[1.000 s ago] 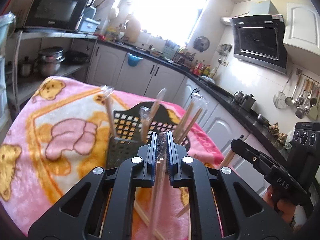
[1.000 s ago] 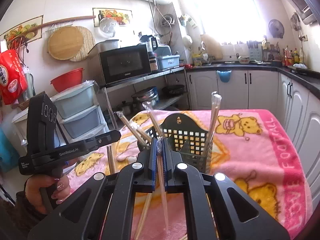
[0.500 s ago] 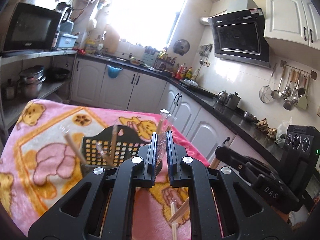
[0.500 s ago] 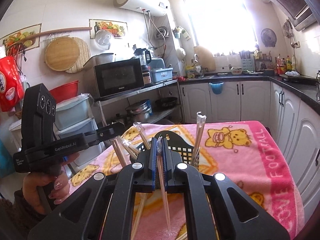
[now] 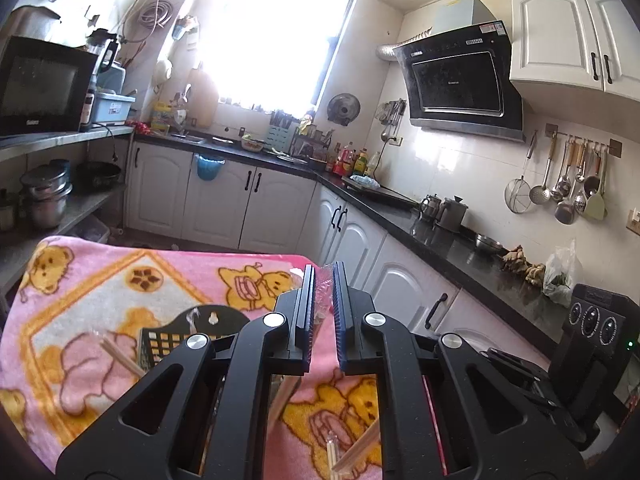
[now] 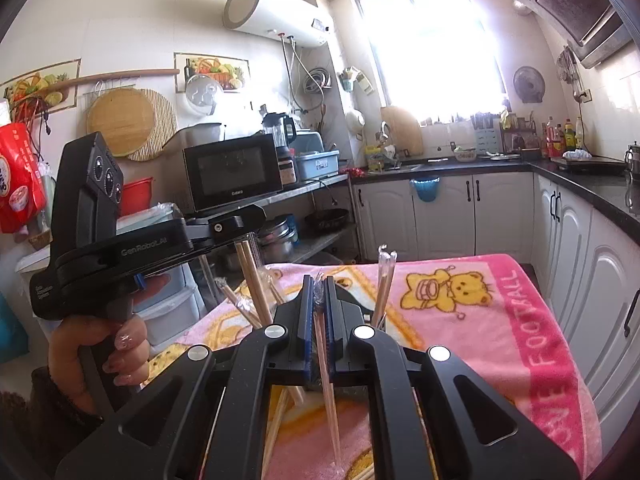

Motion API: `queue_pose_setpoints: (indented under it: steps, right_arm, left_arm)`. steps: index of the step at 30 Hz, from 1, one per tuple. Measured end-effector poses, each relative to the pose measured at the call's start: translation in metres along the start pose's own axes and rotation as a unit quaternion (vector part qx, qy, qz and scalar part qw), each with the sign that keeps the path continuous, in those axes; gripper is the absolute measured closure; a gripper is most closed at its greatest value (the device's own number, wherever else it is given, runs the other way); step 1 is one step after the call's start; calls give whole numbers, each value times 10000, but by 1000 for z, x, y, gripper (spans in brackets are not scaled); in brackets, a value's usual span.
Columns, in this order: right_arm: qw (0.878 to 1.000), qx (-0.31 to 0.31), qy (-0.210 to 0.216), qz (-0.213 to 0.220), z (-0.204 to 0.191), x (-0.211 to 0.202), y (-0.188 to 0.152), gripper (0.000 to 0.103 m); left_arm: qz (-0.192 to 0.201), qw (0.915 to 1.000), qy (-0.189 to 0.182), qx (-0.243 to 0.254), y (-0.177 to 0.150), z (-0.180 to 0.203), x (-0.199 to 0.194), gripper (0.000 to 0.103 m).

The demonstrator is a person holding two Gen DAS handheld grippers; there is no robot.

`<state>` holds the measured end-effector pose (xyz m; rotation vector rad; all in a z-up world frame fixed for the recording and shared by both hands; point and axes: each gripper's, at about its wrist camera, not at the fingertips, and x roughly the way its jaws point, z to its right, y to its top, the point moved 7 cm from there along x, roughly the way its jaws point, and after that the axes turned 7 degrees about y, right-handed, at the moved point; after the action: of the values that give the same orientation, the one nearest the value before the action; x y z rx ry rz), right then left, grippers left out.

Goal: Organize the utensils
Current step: 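Raise the left tool's chopstick over the caddy while the right tool carries its own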

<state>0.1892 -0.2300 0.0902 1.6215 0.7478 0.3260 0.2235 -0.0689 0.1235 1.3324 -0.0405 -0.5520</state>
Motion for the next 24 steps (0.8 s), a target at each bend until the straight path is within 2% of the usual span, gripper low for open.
queue_pose_setpoints:
  steps: [12,24]
  right_arm:
    - [9998,-103,-11,168,-2,-1,14,98]
    - [9992,-188,-7,354,-4,9,36,98]
  left_arm:
    - [249,9997,17,-16,26,-1,4,98]
    - [541,9982,250,-81,55,-18,8,98]
